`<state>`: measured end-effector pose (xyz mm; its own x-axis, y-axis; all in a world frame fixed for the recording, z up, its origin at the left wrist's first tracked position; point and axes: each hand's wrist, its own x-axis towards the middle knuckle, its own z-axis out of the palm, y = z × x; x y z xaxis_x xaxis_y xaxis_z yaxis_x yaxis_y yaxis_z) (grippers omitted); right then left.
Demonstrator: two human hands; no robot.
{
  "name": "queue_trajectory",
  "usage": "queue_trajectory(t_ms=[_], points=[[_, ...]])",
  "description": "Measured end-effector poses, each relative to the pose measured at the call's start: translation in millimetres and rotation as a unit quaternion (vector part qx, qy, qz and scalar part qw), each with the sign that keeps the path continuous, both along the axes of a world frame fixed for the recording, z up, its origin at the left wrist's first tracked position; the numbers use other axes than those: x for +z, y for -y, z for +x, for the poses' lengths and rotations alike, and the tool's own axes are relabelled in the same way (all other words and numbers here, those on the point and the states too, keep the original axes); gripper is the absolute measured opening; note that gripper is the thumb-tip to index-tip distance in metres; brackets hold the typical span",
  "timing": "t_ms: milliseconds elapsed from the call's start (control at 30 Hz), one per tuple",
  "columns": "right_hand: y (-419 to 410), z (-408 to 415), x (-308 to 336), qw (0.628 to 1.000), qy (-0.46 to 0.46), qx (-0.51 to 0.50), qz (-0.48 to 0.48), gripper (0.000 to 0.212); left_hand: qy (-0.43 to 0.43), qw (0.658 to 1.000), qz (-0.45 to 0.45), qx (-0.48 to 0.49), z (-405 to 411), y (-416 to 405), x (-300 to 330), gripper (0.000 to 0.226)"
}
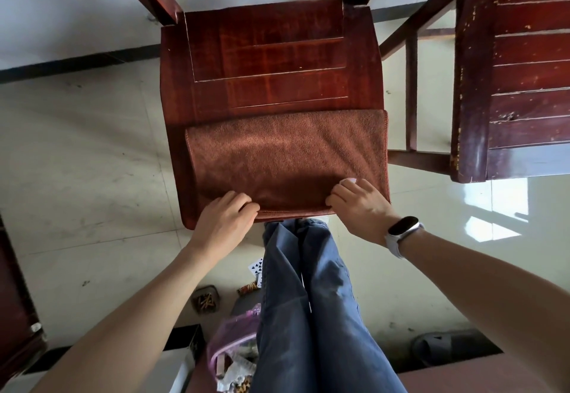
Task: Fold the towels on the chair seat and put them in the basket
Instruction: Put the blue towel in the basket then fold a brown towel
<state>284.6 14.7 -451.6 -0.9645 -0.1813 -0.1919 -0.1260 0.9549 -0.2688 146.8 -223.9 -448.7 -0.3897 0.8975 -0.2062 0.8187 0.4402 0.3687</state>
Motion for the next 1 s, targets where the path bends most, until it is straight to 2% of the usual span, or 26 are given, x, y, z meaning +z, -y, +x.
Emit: queue_trajectory(t_ms=[100,200,267,367,433,500,600,700,867,1000], points=[[0.5,5.1,0.3,1.0,-0.012,0.001,-0.008,0.015,-0.01,1.0,0.002,-0.024,4.2,5.6,-0.4,0.008],[6.7,10.0,-2.8,0.999,0.029,-0.003,-0.019,0.017,-0.007,0.999,-0.049,-0.018,8.6,5.2,-2.8,0.018],[9.9,8.1,-4.0,0.999,0.047,-0.019,-0.018,0.011,-0.001,0.998,-0.067,-0.006,7.8,-0.2,-3.6,0.011],[11.1,-3.0,-1.4,0.998,-0.007,-0.044,-0.044,0.008,-0.015,0.999,-0.031,0.016,3.5,-12.3,-3.9,0.014],[10.8,-17.4,1.4,0.997,-0.06,-0.054,-0.011,0.003,-0.055,0.997,-0.004,0.054,-2.7,-24.4,-6.0,0.014],[12.2,-34.8,-1.4,0.992,-0.082,-0.079,0.048,0.021,-0.074,0.991,-0.025,0.109,-10.9,-38.7,-11.7,0.033],[13.4,-59.2,-11.4,0.992,0.022,-0.106,0.063,0.057,-0.035,0.985,-0.113,0.124,-24.1,-52.9,-26.1,0.078],[5.8,-72.9,-24.2,0.984,0.114,-0.124,0.063,0.083,-0.027,0.98,-0.159,0.116,-35.6,-49.2,-40.6,0.102],[-23.6,-56.9,-28.4,0.979,0.137,-0.126,0.087,0.081,-0.043,0.98,-0.166,0.105,-47.7,-29.4,-46.8,0.111],[-51.5,-28.4,-16.3,0.967,0.17,-0.163,0.102,0.067,-0.03,0.97,-0.176,0.166,-51.6,-15.2,-42.9,0.109]])
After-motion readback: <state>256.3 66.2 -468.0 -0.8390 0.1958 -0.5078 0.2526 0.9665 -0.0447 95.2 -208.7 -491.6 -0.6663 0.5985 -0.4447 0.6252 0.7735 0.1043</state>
